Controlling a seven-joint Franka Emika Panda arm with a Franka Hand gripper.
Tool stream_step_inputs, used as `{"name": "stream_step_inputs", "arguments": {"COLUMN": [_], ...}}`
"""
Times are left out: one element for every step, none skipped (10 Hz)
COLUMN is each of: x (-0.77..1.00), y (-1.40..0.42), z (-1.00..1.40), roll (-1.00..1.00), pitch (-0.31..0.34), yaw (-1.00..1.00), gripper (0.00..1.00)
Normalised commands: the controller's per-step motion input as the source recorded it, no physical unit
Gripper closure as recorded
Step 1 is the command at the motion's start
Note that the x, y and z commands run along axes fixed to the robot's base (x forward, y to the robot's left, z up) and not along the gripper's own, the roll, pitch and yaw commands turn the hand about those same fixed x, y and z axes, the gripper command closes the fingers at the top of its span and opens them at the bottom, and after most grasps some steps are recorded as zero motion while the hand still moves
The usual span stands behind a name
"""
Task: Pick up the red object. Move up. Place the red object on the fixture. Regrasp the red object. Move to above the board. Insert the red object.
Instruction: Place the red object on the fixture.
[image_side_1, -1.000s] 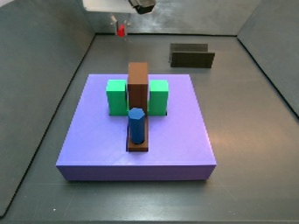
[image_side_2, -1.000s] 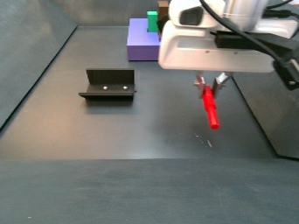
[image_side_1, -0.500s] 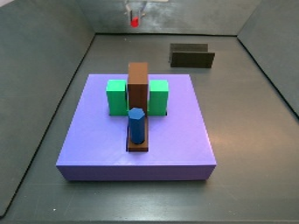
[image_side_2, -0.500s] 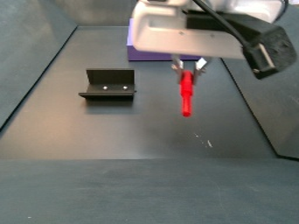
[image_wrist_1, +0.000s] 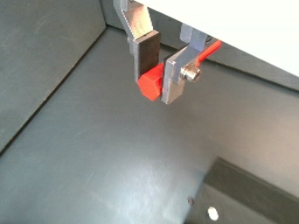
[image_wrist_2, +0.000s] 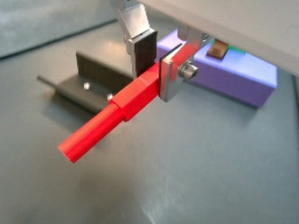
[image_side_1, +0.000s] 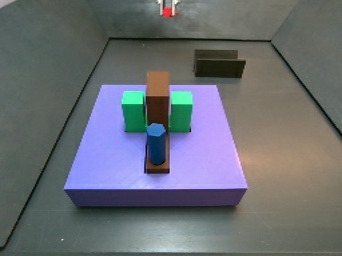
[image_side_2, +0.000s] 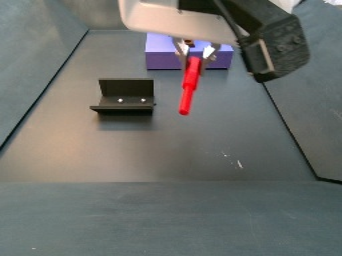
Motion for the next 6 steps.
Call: {"name": "stream_step_inputs", "arguments": {"x": [0.77, 0.69, 0.65, 0.55, 0.59, 0.63], "y": [-0.03, -0.09, -0.19, -0.43, -0.61, -0.63], "z": [0.21, 0.0, -0.19, -0.29, -0.23, -0.15], "roll": [-1.0, -0.86, -0.61, -0.39, -0.3, -0.18], "pitch": [-0.009, -0.017, -0.02, 0.0, 0.194, 0.351], "yaw": [-0.22, -0.21, -0.21, -0.15, -0.05, 0.0], "gripper": [1.0, 1.0, 1.0, 1.0, 1.0, 1.0]}}
